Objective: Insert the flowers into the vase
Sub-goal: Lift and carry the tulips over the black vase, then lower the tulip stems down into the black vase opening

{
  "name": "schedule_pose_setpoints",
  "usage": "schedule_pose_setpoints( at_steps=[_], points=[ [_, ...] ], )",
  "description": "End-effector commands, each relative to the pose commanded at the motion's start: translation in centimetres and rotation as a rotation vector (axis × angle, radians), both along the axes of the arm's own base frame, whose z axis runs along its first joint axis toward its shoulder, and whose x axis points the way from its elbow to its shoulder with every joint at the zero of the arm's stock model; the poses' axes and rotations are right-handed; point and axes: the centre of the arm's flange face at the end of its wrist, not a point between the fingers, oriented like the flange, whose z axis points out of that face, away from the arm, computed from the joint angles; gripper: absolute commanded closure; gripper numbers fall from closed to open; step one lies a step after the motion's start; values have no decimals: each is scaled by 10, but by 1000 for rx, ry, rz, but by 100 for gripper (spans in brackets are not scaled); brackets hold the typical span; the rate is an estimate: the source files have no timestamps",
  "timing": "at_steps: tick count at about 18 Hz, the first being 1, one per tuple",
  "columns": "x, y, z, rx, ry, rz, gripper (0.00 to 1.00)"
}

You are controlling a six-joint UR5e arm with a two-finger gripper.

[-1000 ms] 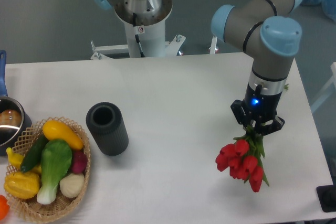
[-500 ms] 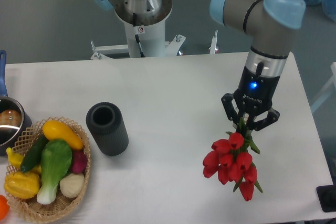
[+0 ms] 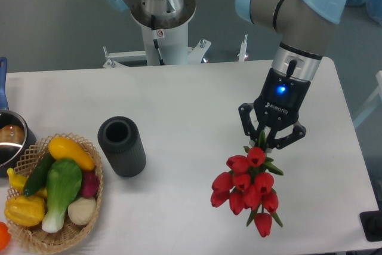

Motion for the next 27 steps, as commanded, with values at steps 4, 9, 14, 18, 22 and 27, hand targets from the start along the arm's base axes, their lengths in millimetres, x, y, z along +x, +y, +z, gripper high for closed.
schedule_pose_setpoints(
  at_steps=[4,9,14,18,22,27],
  points=[
    [12,-1,0,93,-47,-38,100],
    [36,6,11,299,-149,-133,100],
    [72,2,25,462,-248,-210,100],
    [99,-2,28,531,-293,-250,100],
    [120,12,33,569,-321,-305,96],
    [138,22,26,577,-355,-339,96]
  ],
)
